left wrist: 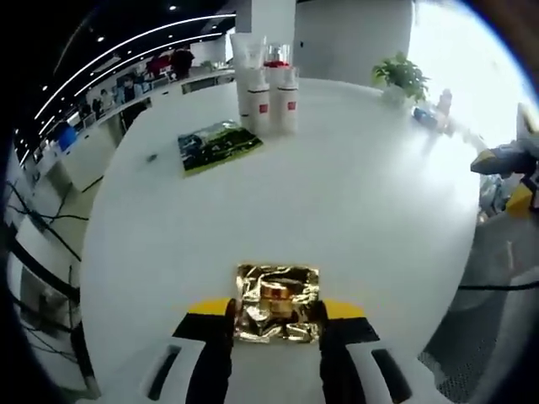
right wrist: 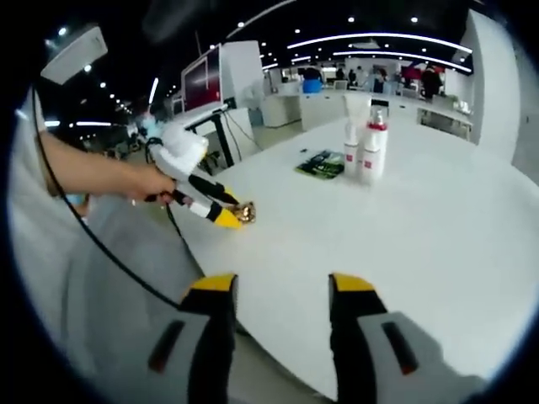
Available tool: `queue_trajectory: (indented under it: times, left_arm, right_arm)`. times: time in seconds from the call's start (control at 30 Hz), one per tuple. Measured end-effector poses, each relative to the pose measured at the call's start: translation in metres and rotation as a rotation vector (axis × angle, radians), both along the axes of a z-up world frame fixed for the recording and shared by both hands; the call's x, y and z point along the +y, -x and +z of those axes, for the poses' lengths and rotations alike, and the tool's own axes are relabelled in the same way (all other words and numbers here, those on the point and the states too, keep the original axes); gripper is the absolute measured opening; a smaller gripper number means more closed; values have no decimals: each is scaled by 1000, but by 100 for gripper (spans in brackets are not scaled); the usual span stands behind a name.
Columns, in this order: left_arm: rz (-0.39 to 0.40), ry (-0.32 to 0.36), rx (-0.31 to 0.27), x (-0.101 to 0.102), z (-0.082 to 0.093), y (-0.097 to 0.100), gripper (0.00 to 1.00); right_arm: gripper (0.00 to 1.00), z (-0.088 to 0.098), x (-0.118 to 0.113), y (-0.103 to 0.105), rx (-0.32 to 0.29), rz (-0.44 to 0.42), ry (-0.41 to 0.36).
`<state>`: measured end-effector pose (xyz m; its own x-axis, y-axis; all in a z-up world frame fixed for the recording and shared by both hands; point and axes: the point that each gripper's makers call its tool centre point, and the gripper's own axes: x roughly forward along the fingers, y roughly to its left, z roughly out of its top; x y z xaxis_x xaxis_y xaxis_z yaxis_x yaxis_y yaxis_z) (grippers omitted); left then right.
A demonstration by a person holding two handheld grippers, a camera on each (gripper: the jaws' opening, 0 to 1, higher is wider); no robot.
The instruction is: Arrange the skincare products in the storage area until every visible bottle or jar stands upright without overlapping.
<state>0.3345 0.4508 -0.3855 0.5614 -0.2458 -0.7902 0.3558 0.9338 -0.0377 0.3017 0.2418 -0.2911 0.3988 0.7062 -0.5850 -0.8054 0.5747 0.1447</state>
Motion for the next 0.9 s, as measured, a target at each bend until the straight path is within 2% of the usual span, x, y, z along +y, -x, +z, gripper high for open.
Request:
queue_trajectory:
  times: [0.1,0.23,0.3,0.43,0.53,0.6,0.7,0.77,0.8,0.9]
  left_arm:
    - [7,30,10,-3,3,0,38]
    - [17,58,24,-6,7,-3,34]
    - [5,83,-3,-15,19,-6,34]
    - [-12,86,-12,-25,25,-9,34]
    - [-35,118,-25,-38,33,-9,34]
    - [-144,144,-61,-68,46,-5,34]
    - [-260,146,-93,-103,56,6,34]
    - [-292,143,-90,-118,56,12,34]
    - [-333,152,-100,-131,58,17,35]
    - [-385,174,-118,-152,65,24,35]
  right_arm:
    - [45,0,0,0,3,-3,-1]
    - [46,5,3,0,20,-21,-44]
    - [46,6,3,0,25,-22,-50]
    - [47,6,6,2,28,-11,-59]
    - [47,8,8,3,36,-5,-78]
    - [48,13,11,2,61,-19,-136]
    - [48,17,13,1,145,-53,-223]
    - [48,16,12,2,210,-74,-263]
    - [48,15,12,1,253,-93,-292]
    - [48,13,6,-5,307,-151,-329]
